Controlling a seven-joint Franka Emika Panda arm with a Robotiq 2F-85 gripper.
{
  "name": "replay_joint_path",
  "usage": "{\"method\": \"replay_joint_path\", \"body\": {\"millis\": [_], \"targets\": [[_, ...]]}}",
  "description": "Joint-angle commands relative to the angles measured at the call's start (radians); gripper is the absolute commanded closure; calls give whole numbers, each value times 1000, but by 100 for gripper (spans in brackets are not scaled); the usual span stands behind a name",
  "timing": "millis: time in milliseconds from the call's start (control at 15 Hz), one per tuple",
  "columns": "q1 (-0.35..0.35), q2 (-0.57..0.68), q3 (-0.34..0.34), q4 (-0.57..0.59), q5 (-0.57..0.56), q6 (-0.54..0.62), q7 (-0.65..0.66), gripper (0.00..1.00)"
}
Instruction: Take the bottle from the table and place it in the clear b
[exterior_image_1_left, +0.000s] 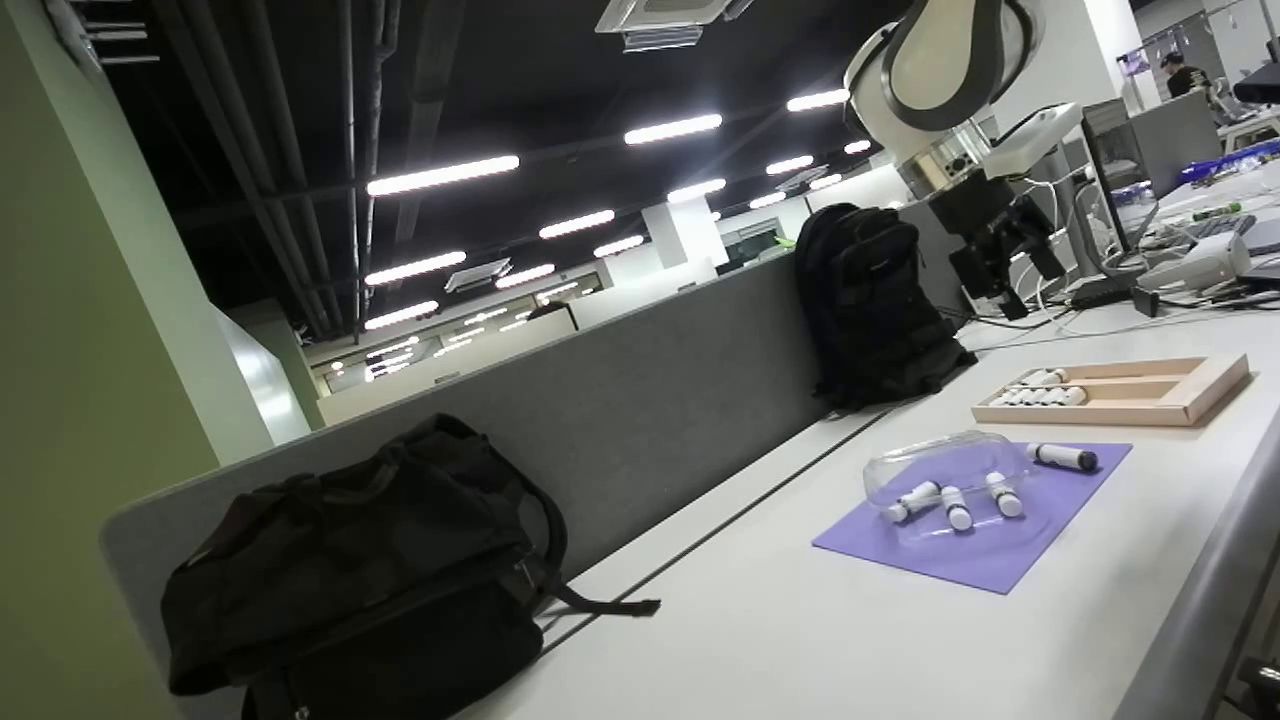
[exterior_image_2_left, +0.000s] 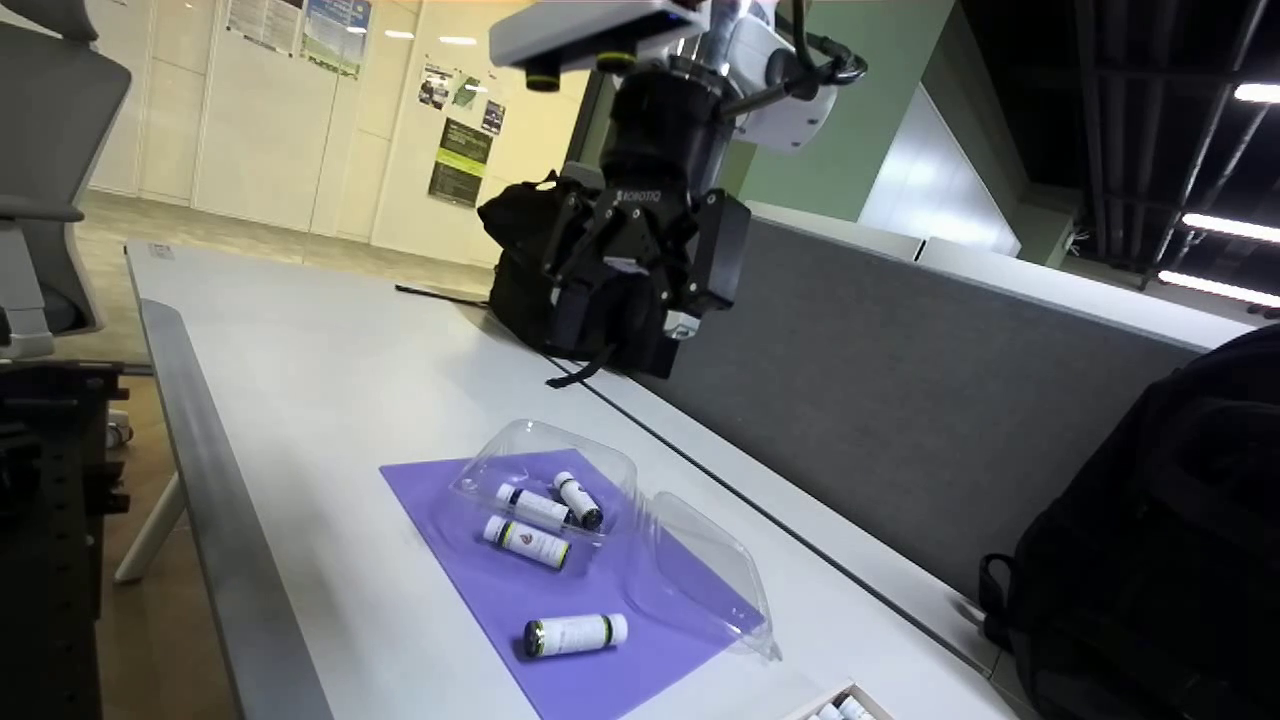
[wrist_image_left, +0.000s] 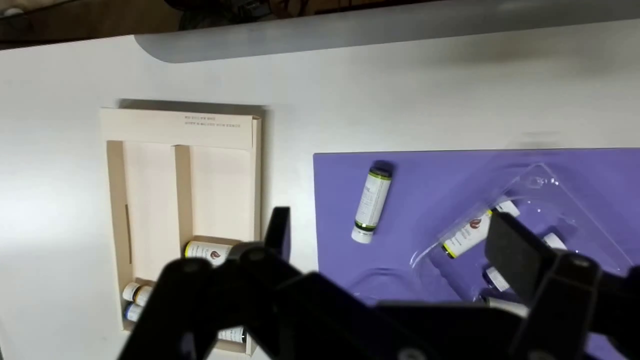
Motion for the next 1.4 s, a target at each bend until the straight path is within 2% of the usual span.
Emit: {"method": "replay_joint_path", "body": {"millis": [0, 133, 400, 600, 733, 1000, 1333], "targets": [[20, -1, -20, 2, -6, -3, 5, 0], [2, 52, -39, -20, -20, 81, 9, 0], [-5, 178, -103, -36, 11, 222, -66, 0], [-14, 285, -148, -43, 34, 428, -146, 0], [-17, 381, -163, -22, 110, 536, -206, 0], [-52, 521, -117, 22, 280, 630, -334, 0], [-96, 638, -50, 101, 323, 663, -375, 0]]}}
